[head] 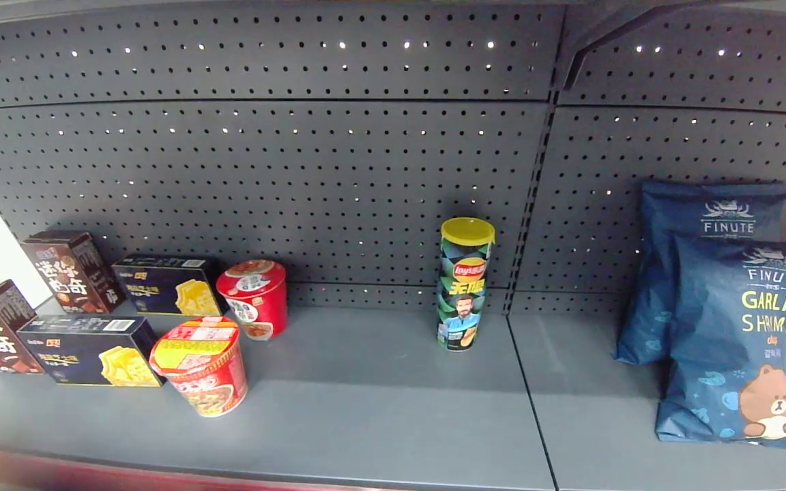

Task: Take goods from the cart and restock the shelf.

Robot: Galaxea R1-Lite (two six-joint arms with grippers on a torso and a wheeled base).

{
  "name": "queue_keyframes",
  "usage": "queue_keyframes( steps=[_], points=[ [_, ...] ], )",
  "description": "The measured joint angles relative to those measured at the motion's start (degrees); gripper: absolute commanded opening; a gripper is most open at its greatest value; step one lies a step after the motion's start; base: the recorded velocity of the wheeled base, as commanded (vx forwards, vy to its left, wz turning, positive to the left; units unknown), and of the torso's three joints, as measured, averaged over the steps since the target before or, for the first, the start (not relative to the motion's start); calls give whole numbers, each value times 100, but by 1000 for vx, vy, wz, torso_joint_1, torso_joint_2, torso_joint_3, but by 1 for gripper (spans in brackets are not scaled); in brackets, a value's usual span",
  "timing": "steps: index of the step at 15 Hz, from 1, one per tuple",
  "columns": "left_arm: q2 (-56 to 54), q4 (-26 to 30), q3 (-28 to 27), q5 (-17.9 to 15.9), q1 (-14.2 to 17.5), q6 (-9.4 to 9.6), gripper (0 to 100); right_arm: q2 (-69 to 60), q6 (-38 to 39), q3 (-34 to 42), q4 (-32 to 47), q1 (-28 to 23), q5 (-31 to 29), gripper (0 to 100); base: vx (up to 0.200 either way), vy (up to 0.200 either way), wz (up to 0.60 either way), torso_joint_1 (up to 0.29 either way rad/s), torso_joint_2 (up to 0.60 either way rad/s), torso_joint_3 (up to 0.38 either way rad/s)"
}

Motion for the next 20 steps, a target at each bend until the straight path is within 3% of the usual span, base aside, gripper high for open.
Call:
queue_keyframes(
  steps=[3, 5, 7, 10, 12, 14, 16, 20],
  points=[
    [0, -501, 50, 149, 4, 46, 0, 0, 0, 0, 0, 0, 2, 100, 0, 0, 0, 0, 0, 0],
    [2, -942, 151, 440, 0, 33, 0, 0, -7, 0, 0, 0, 0, 100, 0, 0, 0, 0, 0, 0],
    [2, -962, 72, 686, 4, 71, 0, 0, -12, 0, -5, 0, 0, 100, 0, 0, 0, 0, 0, 0],
    [2, -650, -397, 1220, 15, 563, 0, 5, -20, -2, 6, 0, 84, 100, 0, 0, 0, 0, 0, 0],
    [2, -446, -590, 1627, 15, 686, 0, 54, -17, -85, -5, 38, 354, 100, 0, 0, 0, 0, 0, 0],
    [2, -430, -555, 1636, 9, 690, 0, 310, 33, -667, -7, 193, 735, 100, 0, 0, 0, 0, 0, 0],
    [2, -490, -311, 1565, 9, 679, 0, 1073, -155, -1251, 0, 633, 1287, 100, 0, 0, 0, 0, 0, 0],
    [10, -491, -118, 1491, 6, 479, 0, 2626, -329, -1902, -486, 2353, 2021, 100, 0, 0, 0, 0, 0, 0]
  ],
)
